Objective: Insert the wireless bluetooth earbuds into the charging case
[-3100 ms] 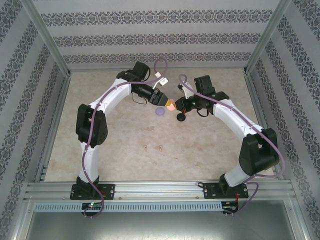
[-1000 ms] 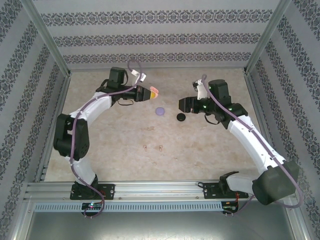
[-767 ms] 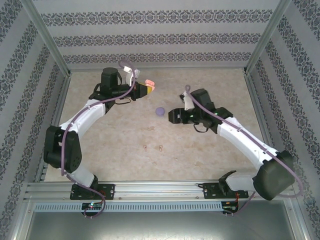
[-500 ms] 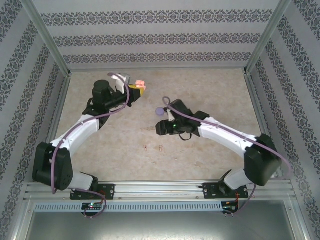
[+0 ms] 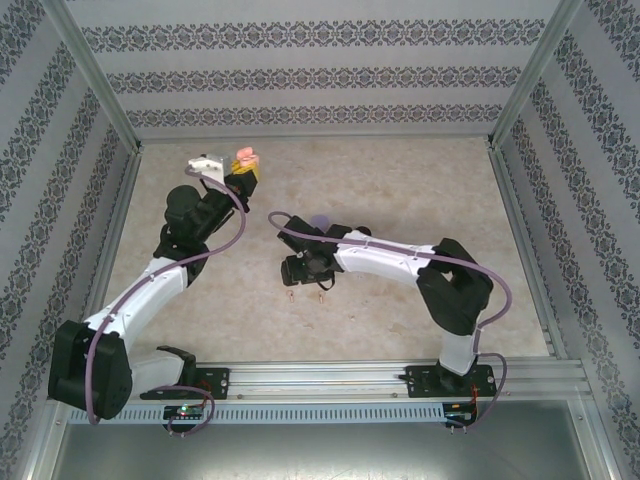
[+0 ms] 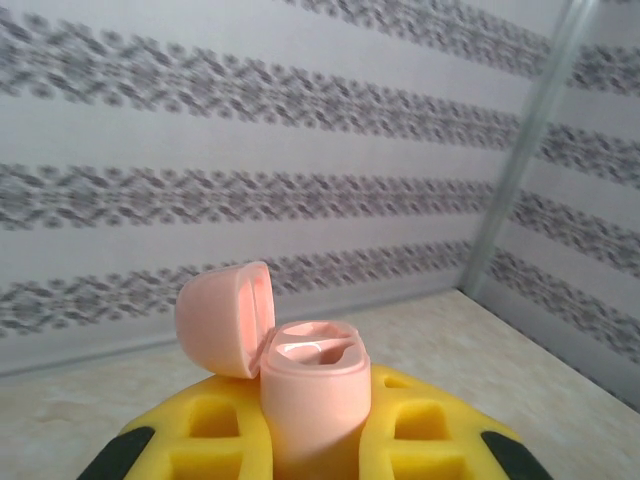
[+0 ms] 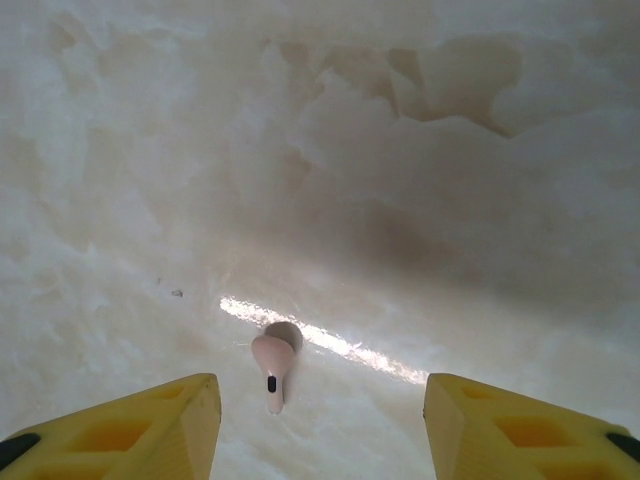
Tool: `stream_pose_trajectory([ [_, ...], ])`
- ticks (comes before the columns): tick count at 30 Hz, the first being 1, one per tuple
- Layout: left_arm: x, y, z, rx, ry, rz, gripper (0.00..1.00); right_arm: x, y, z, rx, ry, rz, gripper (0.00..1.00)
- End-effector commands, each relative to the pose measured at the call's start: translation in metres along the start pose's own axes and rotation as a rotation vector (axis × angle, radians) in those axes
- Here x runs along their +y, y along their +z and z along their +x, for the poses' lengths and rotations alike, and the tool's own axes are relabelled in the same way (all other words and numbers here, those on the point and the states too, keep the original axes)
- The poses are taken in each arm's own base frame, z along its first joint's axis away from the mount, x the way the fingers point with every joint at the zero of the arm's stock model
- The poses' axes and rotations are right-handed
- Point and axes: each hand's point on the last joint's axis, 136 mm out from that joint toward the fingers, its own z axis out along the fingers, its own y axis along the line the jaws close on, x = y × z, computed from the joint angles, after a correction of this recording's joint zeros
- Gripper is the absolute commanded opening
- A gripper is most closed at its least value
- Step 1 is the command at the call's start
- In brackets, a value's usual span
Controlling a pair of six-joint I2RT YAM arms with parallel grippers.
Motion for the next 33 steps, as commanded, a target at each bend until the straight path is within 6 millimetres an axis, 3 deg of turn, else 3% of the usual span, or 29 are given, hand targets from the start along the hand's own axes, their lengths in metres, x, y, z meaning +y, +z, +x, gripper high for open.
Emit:
stream_pose_trajectory([
  [1,0.022,-0.011,-0.039,-0.171,-0.013,-0.145,0.00,-0.001,0.006,0.005,0.022,0.019,0.069,0.55],
  [11,0.042,-0.022,-0.052,-0.237,-0.086,-0.248,0.00,0.003,0.027,0.018,0.078,0.014,0.154,0.52],
  [19,0.048,-0.027,-0.052,-0.243,-0.084,-0.269,0.00,0.014,0.040,0.025,0.107,-0.007,0.175,0.49],
  [33,0.051,-0.029,-0.049,-0.234,-0.083,-0.276,0.00,0.013,0.053,0.029,0.130,-0.027,0.219,0.40],
])
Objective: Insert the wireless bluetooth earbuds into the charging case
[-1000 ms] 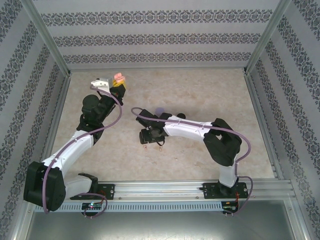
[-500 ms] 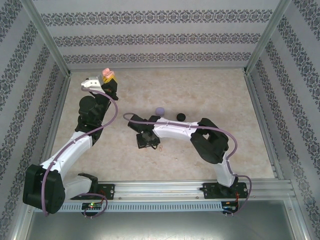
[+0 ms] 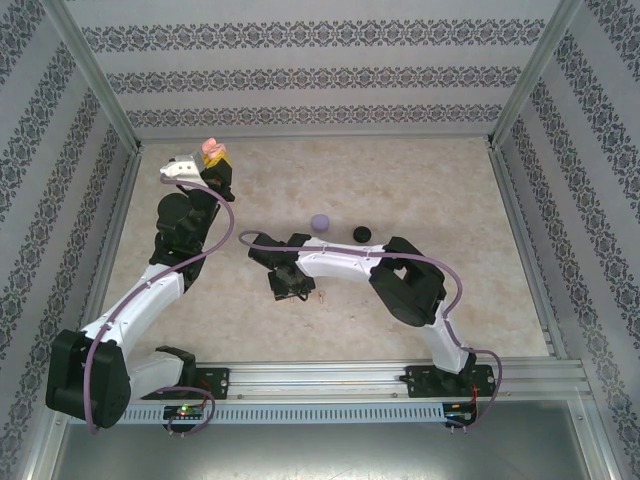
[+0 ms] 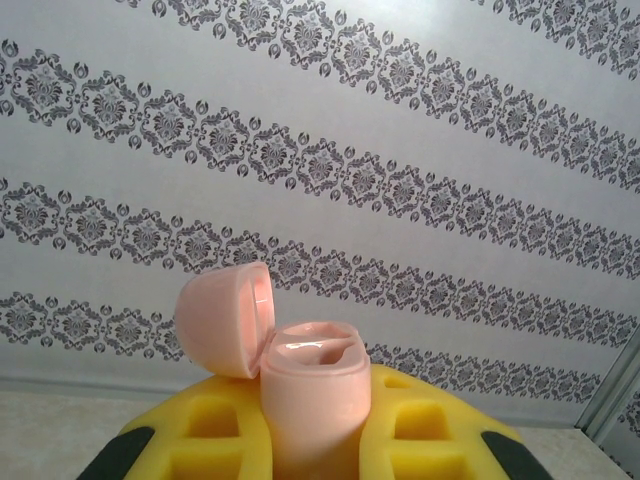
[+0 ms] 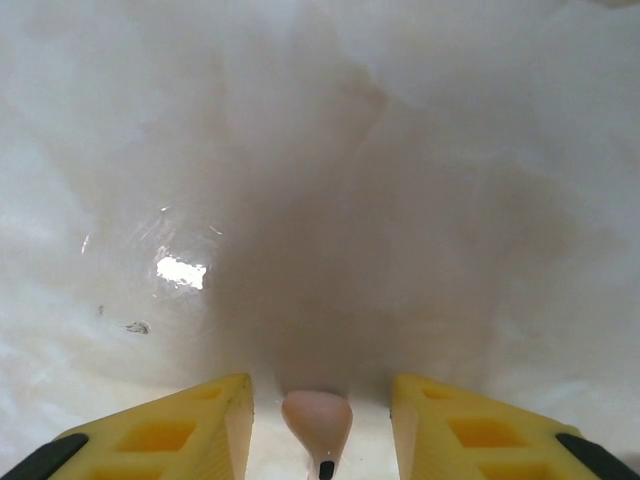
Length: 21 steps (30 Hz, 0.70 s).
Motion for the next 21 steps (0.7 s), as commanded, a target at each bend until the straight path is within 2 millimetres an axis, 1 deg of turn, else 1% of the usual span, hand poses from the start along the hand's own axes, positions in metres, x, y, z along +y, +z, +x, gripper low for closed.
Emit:
stream_pose_trajectory([
  [1,0.0025,-0.0060,-0.0195,-0.069,-0.011,-0.002,0.00,-0.0012,0.0048,0.0030,0.006,-0.004,0.044,0.39],
  [10,0.0031,-0.0054,-0.0174,-0.060,-0.011,-0.001,0.00,0.0018,0.0080,0.0069,0.018,-0.013,0.041,0.33],
  [14,0.0033,-0.0052,-0.0152,-0.050,-0.013,-0.002,0.00,0.0018,0.0099,0.0075,0.021,-0.013,0.040,0.28],
  [21,0.0021,-0.0046,-0.0135,-0.039,-0.018,0.004,0.00,0.0037,0.0063,0.0059,0.009,-0.015,0.031,0.21],
])
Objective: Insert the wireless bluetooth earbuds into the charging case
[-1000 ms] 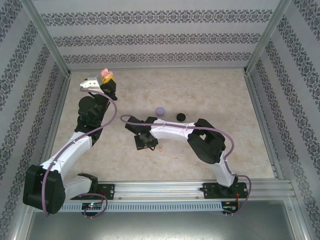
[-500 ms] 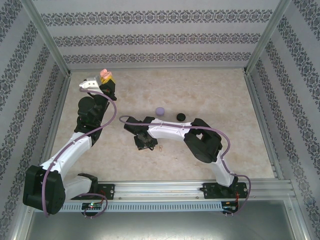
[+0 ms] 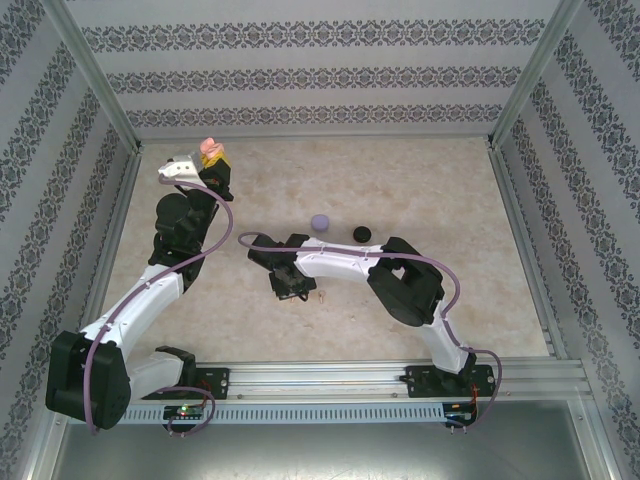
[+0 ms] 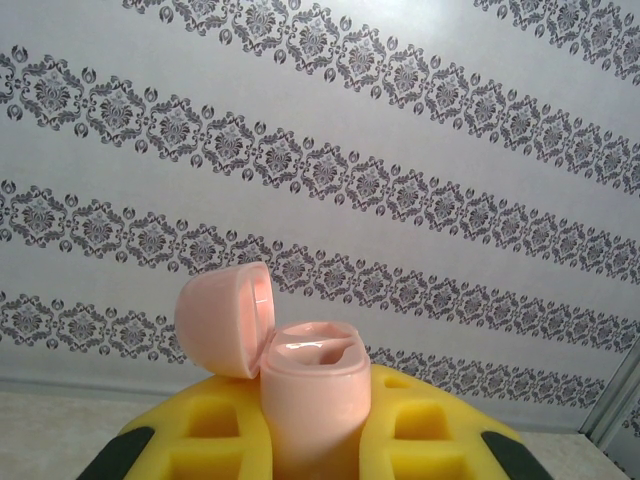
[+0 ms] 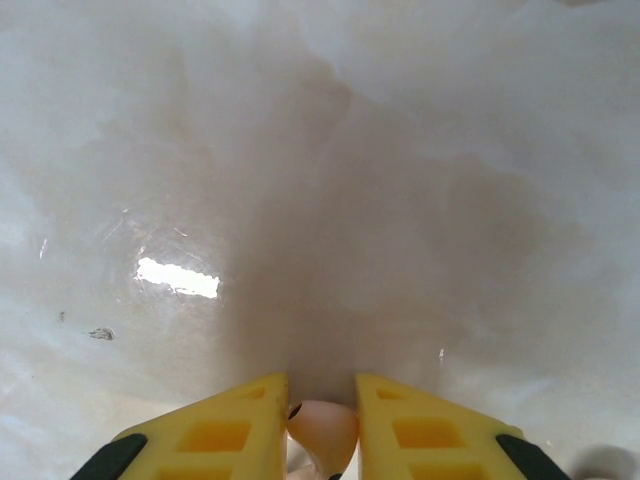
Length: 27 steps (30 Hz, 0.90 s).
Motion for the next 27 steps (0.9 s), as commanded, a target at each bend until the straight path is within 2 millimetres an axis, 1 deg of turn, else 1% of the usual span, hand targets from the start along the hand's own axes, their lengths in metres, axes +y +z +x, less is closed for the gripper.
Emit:
stream_pose_trajectory([
  [1,0.000,-0.003,-0.011,-0.031,-0.017,0.012,0.00,0.010,0.003,0.004,0.004,-0.011,-0.011,0.20],
  [4,-0.002,-0.003,-0.010,-0.024,-0.020,0.018,0.00,0.009,-0.002,0.001,-0.014,-0.012,-0.010,0.18],
  [8,-0.003,-0.001,-0.009,-0.015,-0.023,0.022,0.00,0.004,-0.017,-0.005,-0.059,-0.013,-0.008,0.17],
  [16,-0.009,0.003,-0.003,0.015,-0.026,0.056,0.00,-0.022,-0.054,-0.024,-0.172,-0.006,-0.002,0.17],
  [22,-0.012,0.005,0.006,0.042,-0.028,0.084,0.00,-0.056,-0.076,-0.040,-0.238,0.007,0.024,0.17],
  [25,-0.017,0.006,0.013,0.060,-0.030,0.120,0.00,-0.078,-0.087,-0.047,-0.264,0.027,0.033,0.17],
  [27,-0.022,0.007,0.020,0.076,-0.030,0.153,0.00,-0.095,-0.097,-0.054,-0.291,0.040,0.035,0.17],
])
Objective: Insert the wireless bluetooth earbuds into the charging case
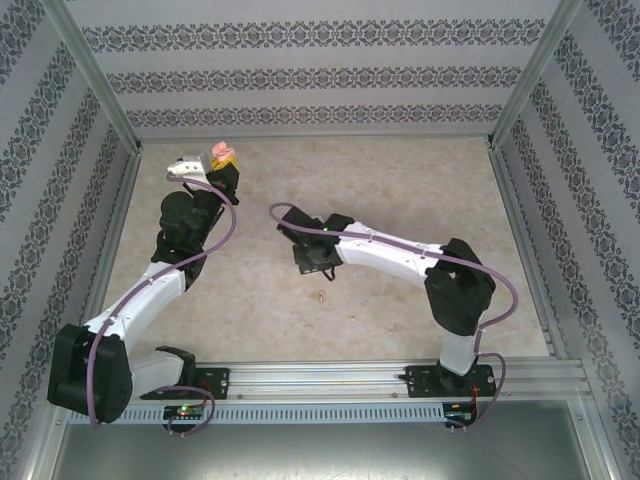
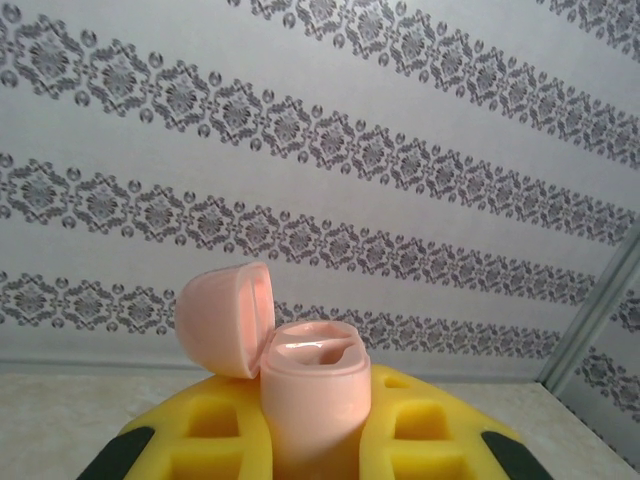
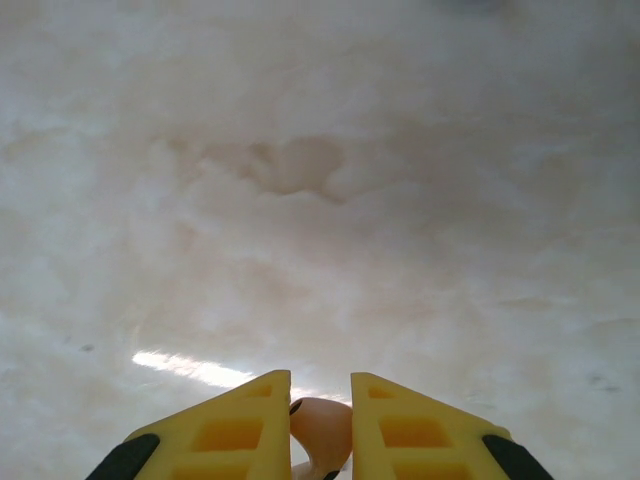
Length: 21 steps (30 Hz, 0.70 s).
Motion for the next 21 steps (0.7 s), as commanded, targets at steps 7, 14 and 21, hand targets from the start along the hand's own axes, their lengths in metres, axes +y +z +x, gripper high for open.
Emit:
stream_pose_trajectory([
  [7,-0.038,0.013,0.028,0.065,0.002,0.278,0.00,-0.073,-0.056,-0.053,-0.185,0.019,0.028,0.17],
  [14,-0.091,0.014,0.071,0.128,0.049,0.597,0.00,-0.101,-0.124,-0.097,-0.383,0.010,-0.013,0.18],
  [21,-0.146,0.007,0.110,0.181,0.150,0.834,0.00,-0.097,-0.185,-0.125,-0.576,-0.083,-0.082,0.18],
])
